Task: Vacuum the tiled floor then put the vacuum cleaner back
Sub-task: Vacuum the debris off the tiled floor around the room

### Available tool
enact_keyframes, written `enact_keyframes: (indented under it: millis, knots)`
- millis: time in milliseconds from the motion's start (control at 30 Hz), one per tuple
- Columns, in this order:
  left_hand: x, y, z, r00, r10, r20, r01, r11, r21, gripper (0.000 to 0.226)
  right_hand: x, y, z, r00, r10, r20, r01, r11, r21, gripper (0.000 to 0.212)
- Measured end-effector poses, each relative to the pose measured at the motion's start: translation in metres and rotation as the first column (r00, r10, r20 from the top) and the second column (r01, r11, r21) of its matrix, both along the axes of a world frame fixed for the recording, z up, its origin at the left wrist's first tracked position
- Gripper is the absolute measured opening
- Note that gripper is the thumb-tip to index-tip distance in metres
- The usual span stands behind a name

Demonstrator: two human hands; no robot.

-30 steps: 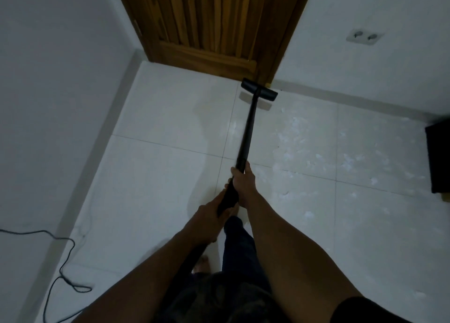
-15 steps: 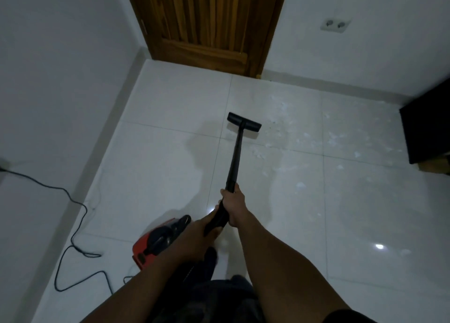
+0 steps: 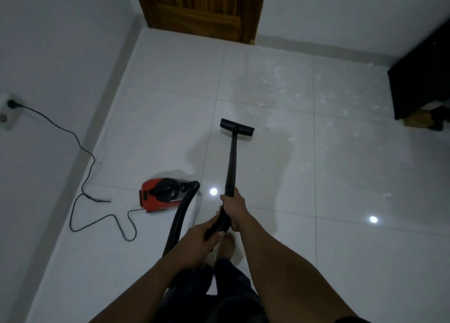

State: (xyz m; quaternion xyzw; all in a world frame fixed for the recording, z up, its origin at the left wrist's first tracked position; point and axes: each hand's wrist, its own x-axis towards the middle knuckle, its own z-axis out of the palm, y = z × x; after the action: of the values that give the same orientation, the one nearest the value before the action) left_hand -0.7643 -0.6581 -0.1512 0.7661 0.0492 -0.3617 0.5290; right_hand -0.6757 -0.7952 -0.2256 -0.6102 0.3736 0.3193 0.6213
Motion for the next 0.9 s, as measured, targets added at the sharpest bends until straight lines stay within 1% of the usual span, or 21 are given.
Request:
enact_keyframes:
  millis: [100,167,333,400,567,667,733,800,900]
  knots:
    - [-0.049,0.007,0.003,0.998,0.027,-0.049,-0.029,0.998,-0.047,0.045,-0.054,0.005,-0.009,1.0,-0.023,-0.008,0.023,1.0,-0.004,0.05]
    - [-0.077,0.011,0.002,0.995,0.034,-0.091,-0.039,0.998,-0.05,0.04,-0.087,0.009,-0.013,0.999,-0.039,-0.007,0.039,0.999,-0.014,0.053]
    - [-0.155,0.027,0.002,0.999,-0.004,-0.047,0.001,0.997,-0.075,0.042,-0.172,0.021,-0.014,0.999,-0.03,-0.019,0.029,0.998,-0.053,0.058]
    - [-0.196,0.035,0.002,0.998,-0.014,-0.057,0.009,0.997,-0.074,0.041,-0.213,0.028,-0.013,1.0,-0.019,-0.013,0.018,0.997,-0.081,0.058]
    - [-0.268,0.045,-0.002,0.993,-0.084,-0.081,0.077,0.994,-0.081,0.04,-0.293,0.035,-0.013,0.996,-0.08,-0.027,0.078,0.994,-0.074,0.055]
    - [-0.294,0.046,-0.005,0.985,-0.129,-0.118,0.121,0.99,-0.07,0.041,-0.327,0.033,-0.017,0.996,-0.079,-0.046,0.073,0.991,-0.115,0.054]
    - [-0.304,0.043,-0.007,0.978,-0.156,-0.137,0.148,0.987,-0.067,0.048,-0.34,0.029,-0.018,0.995,-0.082,-0.061,0.074,0.989,-0.129,0.051]
    - [-0.309,0.039,-0.008,0.973,-0.172,-0.152,0.167,0.985,-0.05,0.053,-0.346,0.023,-0.021,0.993,-0.084,-0.084,0.074,0.991,-0.113,0.049]
    - [-0.31,0.029,-0.011,0.969,-0.189,-0.159,0.182,0.982,-0.057,0.052,-0.349,0.012,-0.024,0.986,-0.1,-0.131,0.092,0.994,-0.066,0.05]
